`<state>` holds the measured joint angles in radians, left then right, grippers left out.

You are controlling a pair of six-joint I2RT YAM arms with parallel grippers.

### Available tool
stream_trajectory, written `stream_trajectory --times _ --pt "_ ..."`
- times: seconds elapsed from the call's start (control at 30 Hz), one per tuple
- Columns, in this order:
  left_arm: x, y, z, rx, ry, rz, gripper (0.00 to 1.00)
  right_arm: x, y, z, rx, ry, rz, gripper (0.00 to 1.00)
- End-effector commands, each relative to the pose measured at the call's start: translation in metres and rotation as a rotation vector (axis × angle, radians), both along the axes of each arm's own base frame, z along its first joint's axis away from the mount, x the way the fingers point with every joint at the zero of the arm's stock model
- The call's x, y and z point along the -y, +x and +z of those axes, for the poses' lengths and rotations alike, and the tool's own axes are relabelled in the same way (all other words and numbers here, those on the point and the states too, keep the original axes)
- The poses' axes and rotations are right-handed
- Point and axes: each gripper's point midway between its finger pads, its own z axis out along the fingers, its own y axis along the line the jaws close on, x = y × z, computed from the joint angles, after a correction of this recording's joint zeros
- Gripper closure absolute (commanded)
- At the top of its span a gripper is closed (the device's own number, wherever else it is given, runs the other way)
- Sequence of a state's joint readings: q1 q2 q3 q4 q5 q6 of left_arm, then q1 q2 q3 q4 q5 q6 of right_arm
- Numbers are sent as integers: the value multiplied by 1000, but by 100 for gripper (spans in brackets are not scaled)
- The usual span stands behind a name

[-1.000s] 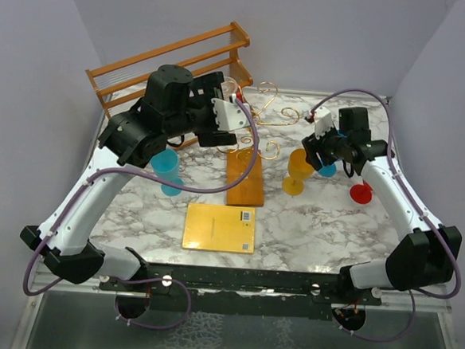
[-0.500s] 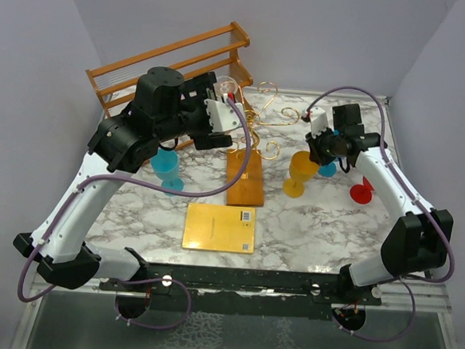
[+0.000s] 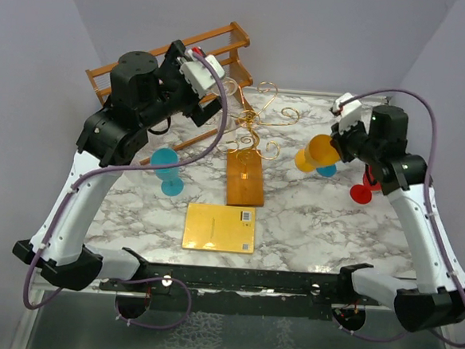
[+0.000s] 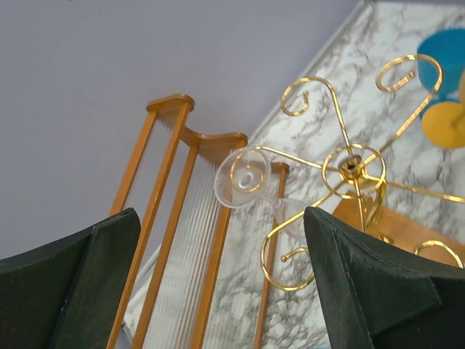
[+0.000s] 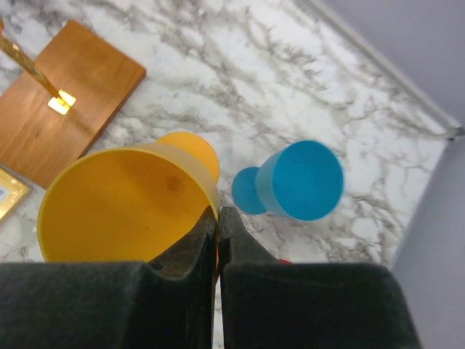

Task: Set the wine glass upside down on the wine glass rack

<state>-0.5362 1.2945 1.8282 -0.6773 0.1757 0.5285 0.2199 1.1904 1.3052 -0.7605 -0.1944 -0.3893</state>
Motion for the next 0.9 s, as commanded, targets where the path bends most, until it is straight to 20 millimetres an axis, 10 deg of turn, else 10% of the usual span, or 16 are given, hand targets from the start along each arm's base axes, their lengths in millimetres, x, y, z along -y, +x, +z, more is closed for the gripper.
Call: stream_trajectory --times 0.0,0.5,0.87 --pt "-7 9 49 -23 -318 60 3 33 -3 61 164 -8 -136 99" --pt "25 32 47 -420 -740 -73 13 26 32 241 582 125 -139 99" --pt "56 51 43 -531 -821 -217 20 -42 24 280 569 409 170 99"
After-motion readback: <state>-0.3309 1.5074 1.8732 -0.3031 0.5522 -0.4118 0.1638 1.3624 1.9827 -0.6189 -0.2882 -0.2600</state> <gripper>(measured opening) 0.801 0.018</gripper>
